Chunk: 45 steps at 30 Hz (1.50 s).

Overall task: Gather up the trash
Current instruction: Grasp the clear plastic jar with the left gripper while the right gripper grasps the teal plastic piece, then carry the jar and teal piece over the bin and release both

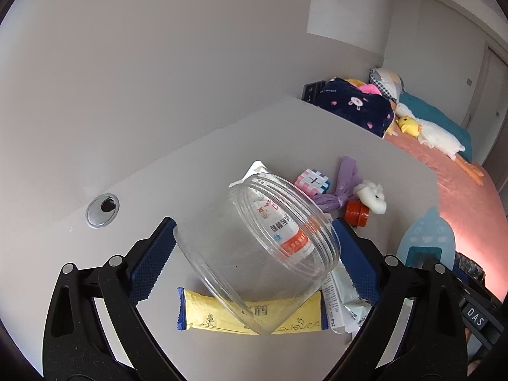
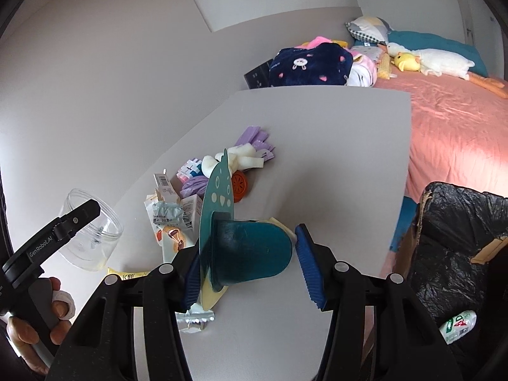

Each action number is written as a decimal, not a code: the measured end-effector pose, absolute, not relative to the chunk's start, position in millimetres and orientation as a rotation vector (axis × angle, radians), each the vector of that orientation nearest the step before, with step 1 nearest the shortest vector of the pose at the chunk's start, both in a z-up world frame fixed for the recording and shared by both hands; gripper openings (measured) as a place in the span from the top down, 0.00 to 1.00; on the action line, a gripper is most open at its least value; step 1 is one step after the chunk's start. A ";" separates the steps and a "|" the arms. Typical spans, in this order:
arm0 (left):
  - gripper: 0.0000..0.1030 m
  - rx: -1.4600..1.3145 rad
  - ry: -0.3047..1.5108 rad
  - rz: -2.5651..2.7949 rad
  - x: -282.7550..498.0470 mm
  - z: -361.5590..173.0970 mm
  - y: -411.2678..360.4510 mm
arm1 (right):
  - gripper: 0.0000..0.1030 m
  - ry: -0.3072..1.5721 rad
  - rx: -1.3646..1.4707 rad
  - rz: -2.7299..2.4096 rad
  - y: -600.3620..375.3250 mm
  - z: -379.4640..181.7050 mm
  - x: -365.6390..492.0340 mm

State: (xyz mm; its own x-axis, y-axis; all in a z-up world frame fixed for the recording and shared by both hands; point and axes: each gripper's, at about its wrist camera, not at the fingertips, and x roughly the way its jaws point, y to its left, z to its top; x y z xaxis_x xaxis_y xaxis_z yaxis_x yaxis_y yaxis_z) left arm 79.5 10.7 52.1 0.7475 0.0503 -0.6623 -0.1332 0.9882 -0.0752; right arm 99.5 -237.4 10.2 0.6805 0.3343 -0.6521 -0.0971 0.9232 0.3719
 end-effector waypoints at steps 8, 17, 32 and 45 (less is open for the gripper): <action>0.09 -0.100 0.707 0.032 66.2 61.8 -22.5 | 0.47 0.749 0.327 0.207 -259.7 24.3 73.8; 0.09 -0.075 0.702 -0.059 56.3 65.8 -68.7 | 0.47 0.722 0.336 0.147 -291.4 31.5 48.3; 0.09 -0.014 0.718 -0.216 43.5 64.2 -151.8 | 0.47 0.686 0.371 0.038 -353.8 38.3 8.9; 0.09 0.072 0.720 -0.347 26.3 63.0 -220.2 | 0.47 0.656 0.432 -0.080 -418.4 37.5 -25.4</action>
